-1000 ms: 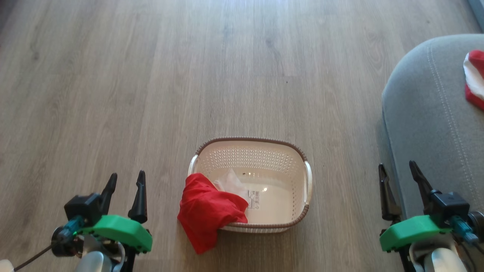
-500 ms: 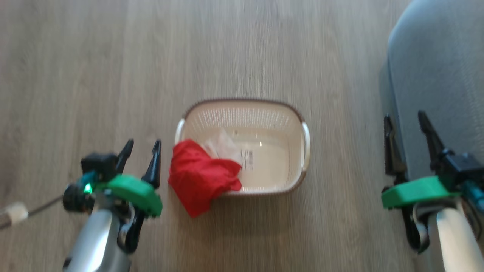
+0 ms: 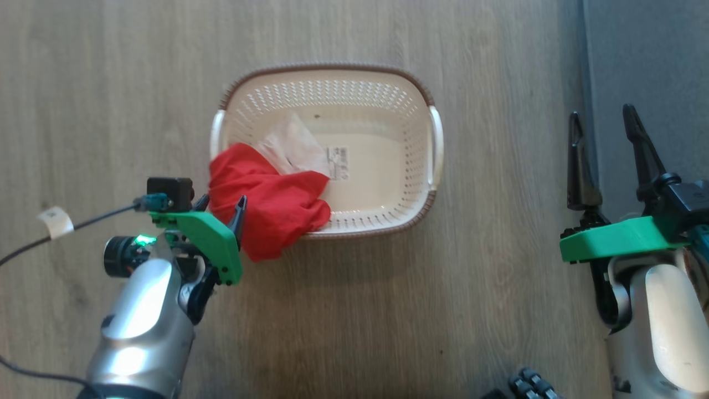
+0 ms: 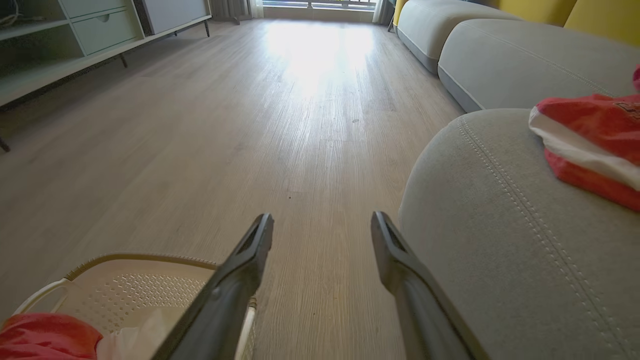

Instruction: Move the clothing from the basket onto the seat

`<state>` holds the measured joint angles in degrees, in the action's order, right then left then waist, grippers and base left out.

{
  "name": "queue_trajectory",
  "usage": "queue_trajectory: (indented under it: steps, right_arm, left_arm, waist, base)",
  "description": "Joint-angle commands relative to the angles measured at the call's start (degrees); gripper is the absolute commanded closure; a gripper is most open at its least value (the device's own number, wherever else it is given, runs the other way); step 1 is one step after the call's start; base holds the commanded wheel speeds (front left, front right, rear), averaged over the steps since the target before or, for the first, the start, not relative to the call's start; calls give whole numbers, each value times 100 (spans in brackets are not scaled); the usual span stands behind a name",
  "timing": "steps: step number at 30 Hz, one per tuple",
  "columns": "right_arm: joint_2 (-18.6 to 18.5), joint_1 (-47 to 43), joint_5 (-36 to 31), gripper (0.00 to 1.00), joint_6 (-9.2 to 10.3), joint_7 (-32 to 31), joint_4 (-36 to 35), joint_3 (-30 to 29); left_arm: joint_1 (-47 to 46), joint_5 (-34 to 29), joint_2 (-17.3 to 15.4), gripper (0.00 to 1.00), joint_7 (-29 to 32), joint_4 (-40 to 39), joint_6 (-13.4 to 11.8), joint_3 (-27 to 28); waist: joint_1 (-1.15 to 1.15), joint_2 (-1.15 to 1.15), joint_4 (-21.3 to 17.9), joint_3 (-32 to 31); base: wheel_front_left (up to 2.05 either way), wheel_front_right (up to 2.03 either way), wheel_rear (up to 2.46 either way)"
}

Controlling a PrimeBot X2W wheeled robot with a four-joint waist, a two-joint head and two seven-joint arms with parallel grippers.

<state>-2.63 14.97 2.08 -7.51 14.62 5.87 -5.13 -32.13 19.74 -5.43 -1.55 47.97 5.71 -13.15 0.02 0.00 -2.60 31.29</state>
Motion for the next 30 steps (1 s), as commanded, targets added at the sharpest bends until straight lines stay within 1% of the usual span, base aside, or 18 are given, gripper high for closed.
queue_trajectory:
  steps: [1, 9, 17, 30]
  right_arm:
    - [-25, 49, 27, 0, 2, 38, -196, 106]
    - [-25, 160, 105, 0, 2, 38, -256, 108]
    - [-25, 175, 98, 0, 2, 38, -303, 50]
    - [-25, 264, 179, 0, 2, 38, -340, 66]
  left_arm:
    - [-177, 74, -109, 0, 25, 145, 17, 109]
    - [-590, 160, -106, 0, -38, 901, 63, 78]
    - [-940, 191, -143, 0, -279, 1592, 91, 27]
    - [-1293, 194, -94, 0, -522, 2193, 137, -181]
  waist:
    - [-2, 0, -162, 186]
    - [-2, 0, -309, 475]
    - [-2, 0, -372, 676]
    - [-2, 0, -400, 856]
  base:
    - [0, 0, 0]
    - [0, 0, 0]
    - [0, 0, 0]
    - [0, 0, 0]
